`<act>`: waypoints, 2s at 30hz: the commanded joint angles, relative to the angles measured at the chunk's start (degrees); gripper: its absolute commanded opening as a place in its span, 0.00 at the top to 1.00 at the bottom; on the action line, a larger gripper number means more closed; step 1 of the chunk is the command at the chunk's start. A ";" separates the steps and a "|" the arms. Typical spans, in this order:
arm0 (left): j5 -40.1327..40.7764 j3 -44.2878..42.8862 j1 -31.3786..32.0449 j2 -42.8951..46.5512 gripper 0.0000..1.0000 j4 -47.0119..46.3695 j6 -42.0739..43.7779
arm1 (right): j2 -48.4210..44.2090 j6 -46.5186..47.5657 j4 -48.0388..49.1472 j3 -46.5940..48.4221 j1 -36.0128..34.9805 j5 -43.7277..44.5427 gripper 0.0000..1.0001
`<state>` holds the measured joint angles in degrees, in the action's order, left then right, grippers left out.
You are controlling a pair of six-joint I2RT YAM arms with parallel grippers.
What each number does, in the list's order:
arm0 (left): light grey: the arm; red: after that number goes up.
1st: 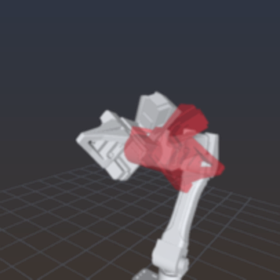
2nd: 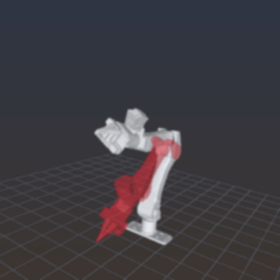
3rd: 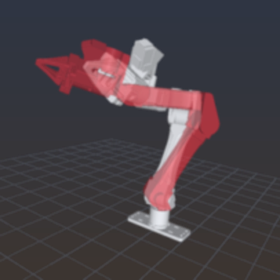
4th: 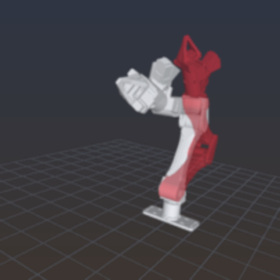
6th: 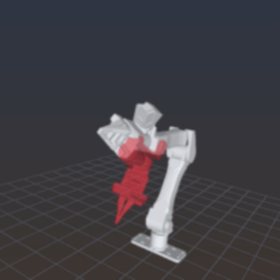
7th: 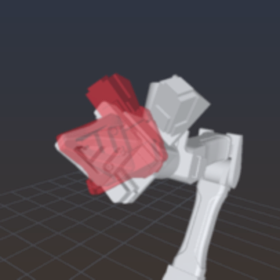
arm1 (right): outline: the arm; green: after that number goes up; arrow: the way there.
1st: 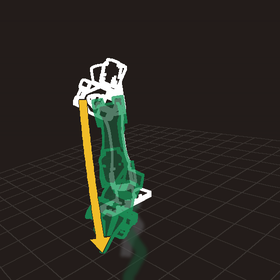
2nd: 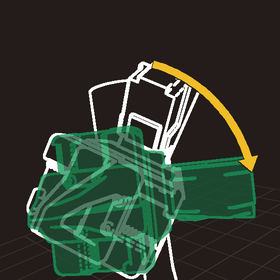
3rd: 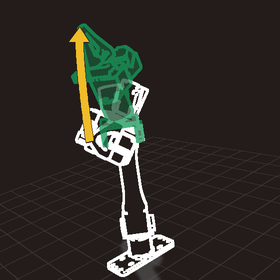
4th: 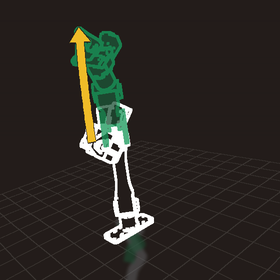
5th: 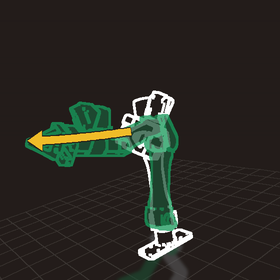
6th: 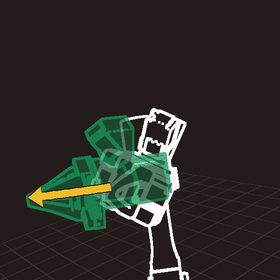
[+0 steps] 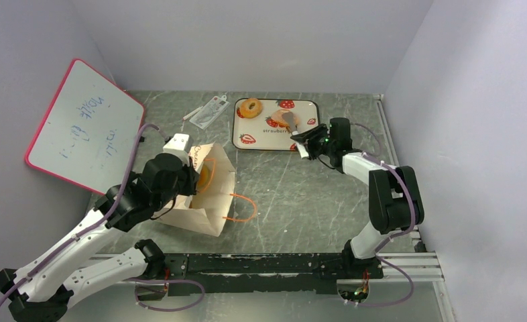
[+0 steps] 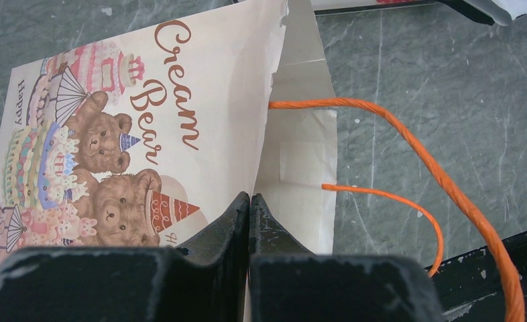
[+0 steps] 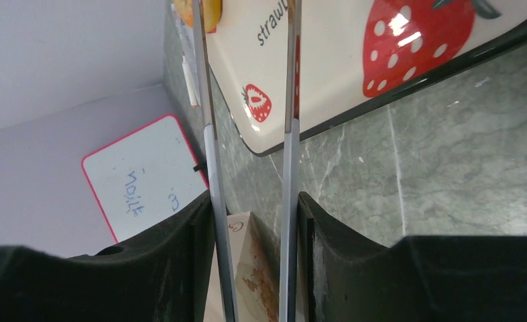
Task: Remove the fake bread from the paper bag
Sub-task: Place the fake bread in the container.
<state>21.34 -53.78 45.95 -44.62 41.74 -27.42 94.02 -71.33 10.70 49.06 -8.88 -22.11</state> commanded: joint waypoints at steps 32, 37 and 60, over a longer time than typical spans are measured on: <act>-1.93 -1.05 -0.17 -0.99 0.93 -3.76 1.22 | -6.94 1.59 -6.10 0.56 2.03 5.42 0.51; -2.65 -1.33 -0.12 -1.43 0.93 -4.23 1.14 | 0.85 1.24 -5.62 5.07 2.02 3.64 0.51; -3.06 -1.17 -0.14 -1.04 0.93 -4.36 1.05 | -12.83 6.38 -10.66 0.08 2.00 7.59 0.64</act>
<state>19.64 -53.95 45.95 -46.19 40.49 -26.74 83.53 -66.02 0.36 50.00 -7.31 -16.08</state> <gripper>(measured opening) 0.074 0.401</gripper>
